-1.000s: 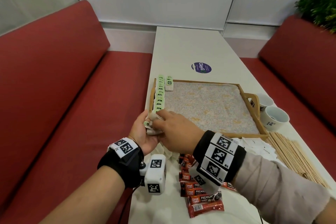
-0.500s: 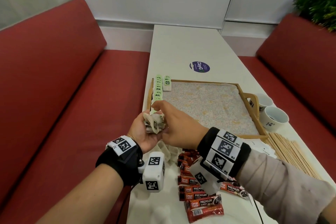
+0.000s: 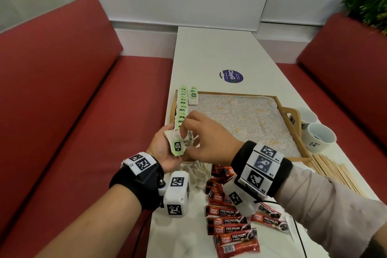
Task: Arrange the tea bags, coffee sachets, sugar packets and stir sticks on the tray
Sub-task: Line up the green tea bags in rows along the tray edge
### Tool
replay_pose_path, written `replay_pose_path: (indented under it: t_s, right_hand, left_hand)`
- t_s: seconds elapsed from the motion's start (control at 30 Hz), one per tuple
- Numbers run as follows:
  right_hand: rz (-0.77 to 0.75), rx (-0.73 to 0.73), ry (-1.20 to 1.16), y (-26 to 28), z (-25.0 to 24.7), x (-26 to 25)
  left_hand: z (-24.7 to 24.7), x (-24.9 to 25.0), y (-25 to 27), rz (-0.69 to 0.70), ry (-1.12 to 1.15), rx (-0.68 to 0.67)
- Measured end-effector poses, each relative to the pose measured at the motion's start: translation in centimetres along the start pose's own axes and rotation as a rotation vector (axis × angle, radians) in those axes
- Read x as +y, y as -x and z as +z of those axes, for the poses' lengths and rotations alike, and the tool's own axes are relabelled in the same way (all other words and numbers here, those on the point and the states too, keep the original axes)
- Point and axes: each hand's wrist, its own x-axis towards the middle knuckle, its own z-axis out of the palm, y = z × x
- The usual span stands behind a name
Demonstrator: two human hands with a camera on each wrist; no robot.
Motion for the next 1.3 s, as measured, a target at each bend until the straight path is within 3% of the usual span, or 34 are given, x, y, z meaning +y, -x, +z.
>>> replay_pose_path:
  t_s: [0.17, 0.4, 0.63, 0.87, 1.3]
  right_hand:
    - [-0.057, 0.0, 0.18, -0.1, 1.1, -0.6]
    - [0.054, -0.013, 0.152, -0.4, 0.6, -0.5]
    - [0.102, 0.208, 0.049, -1.0, -1.1, 0.2]
    - [0.197, 0.167, -0.13, -1.9, -2.5, 1.6]
    - [0.255, 0.258, -0.344, -4.1, -3.3, 4.1]
  left_hand:
    - [-0.2, -0.3, -0.7, -0.031, 0.014, 0.108]
    - [-0.4, -0.2, -0.9, 0.049, -0.04, 0.238]
    - [0.6, 0.2, -0.4, 0.112, -0.084, 0.141]
    - [1.0, 0.8, -0.4, 0.14, -0.057, 0.19]
    - [1.6, 2.0, -2.2, 0.163, -0.095, 0.228]
